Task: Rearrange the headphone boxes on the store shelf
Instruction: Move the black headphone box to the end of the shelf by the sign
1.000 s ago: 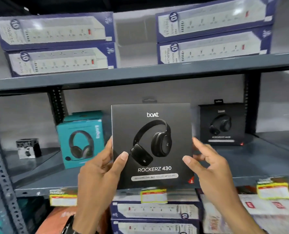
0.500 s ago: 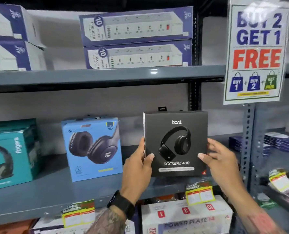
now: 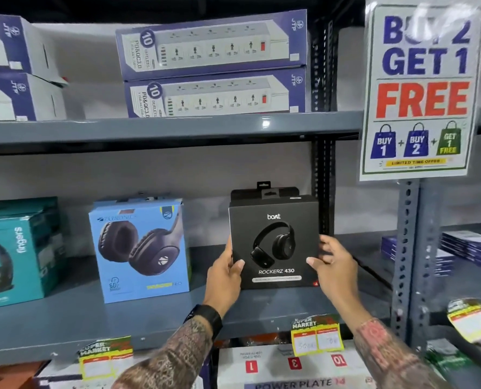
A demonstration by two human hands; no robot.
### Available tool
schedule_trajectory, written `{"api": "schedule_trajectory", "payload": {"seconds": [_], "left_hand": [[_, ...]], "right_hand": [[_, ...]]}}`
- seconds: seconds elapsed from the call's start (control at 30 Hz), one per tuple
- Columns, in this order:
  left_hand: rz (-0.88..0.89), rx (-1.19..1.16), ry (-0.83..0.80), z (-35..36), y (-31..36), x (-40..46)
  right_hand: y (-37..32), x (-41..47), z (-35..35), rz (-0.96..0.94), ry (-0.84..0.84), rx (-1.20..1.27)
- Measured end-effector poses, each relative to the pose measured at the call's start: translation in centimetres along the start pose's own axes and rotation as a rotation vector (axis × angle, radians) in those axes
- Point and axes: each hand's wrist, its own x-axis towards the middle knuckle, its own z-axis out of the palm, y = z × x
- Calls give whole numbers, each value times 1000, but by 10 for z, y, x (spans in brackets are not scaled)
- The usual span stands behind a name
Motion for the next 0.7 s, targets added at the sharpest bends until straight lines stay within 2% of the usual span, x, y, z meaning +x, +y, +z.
{"api": "schedule_trajectory", "payload": {"seconds": [0.1, 0.2, 0.3, 0.4, 0.7], "left_hand": [[16, -8, -27, 1, -9, 1], [-79, -217, -6, -3, -6, 6], [-250, -376, 10, -5, 13, 20], [-331, -511, -48, 5, 29, 27], [-334, -613, 53, 20, 22, 54]], "right_hand": [[8, 1, -2, -28, -32, 8], [11, 3, -7, -40, -98, 66], [-2, 14, -8, 129, -221, 299], [-9, 26, 5, 199, -345, 345], [3, 51, 34, 228, -345, 398]]}}
